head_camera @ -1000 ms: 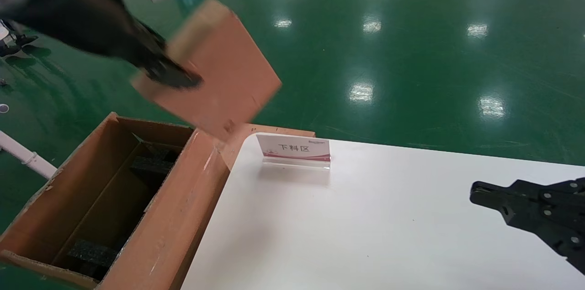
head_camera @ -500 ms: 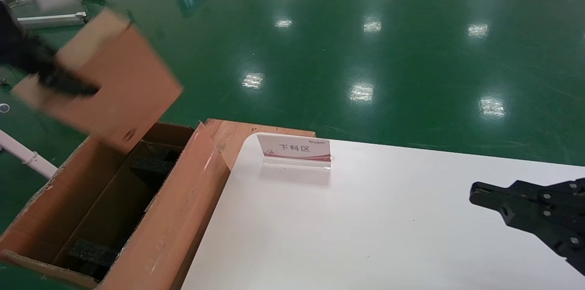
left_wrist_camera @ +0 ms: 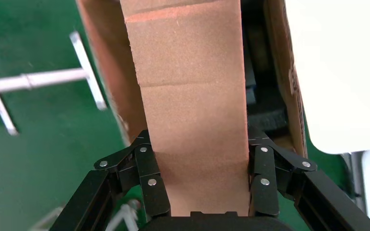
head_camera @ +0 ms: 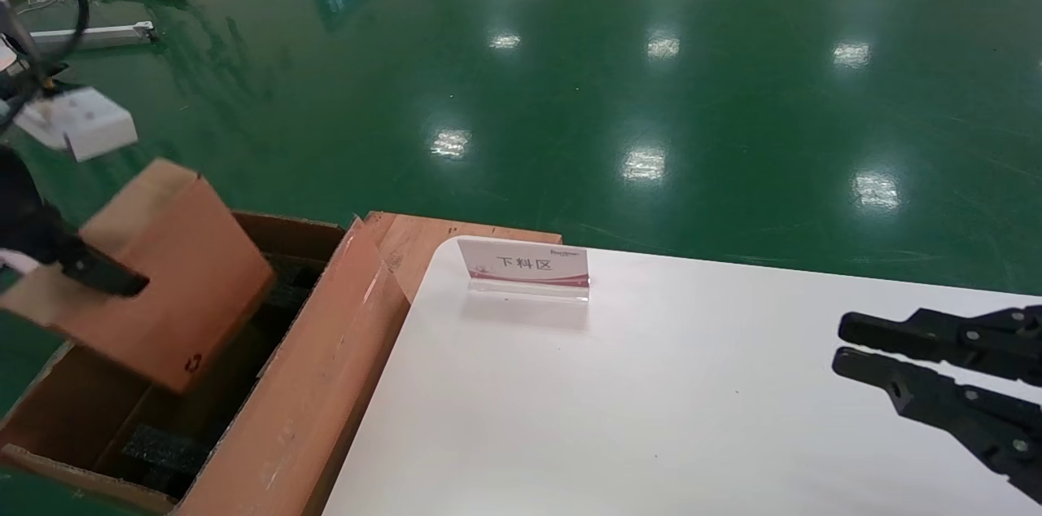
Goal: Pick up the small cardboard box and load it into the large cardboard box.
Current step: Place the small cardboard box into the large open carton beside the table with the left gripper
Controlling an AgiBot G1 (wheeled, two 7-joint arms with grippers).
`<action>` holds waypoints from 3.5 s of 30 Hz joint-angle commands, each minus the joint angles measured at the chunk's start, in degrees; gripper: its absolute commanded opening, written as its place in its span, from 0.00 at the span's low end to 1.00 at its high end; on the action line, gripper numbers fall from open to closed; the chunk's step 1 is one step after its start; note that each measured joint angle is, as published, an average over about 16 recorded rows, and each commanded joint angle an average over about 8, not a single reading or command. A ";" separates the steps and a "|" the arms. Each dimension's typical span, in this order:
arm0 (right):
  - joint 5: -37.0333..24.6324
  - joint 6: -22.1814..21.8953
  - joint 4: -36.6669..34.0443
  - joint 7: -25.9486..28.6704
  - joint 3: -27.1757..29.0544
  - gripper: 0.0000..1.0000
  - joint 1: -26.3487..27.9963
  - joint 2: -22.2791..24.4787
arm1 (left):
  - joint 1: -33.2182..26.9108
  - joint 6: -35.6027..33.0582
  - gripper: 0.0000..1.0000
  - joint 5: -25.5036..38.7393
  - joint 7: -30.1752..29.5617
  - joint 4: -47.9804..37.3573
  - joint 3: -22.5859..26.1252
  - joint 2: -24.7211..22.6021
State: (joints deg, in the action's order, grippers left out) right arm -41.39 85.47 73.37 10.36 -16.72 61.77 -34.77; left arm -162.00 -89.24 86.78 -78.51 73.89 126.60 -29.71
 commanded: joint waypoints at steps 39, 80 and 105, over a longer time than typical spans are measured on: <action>0.09 -0.06 0.00 -0.07 -0.13 1.00 0.03 0.06 | 18.52 14.47 0.00 3.07 -3.60 -10.26 5.97 -1.86; 0.18 -0.12 0.00 -0.13 -0.27 1.00 0.06 0.11 | 31.24 22.81 0.00 1.26 2.44 -23.81 6.34 -6.13; 0.23 -0.15 -0.01 -0.17 -0.32 1.00 0.06 0.14 | 37.19 22.53 1.00 -2.32 6.27 -32.58 6.02 -8.03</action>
State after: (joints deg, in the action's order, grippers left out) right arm -41.16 85.32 73.36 10.20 -17.04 61.83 -34.64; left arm -124.84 -66.66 84.47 -72.25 41.38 132.62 -37.72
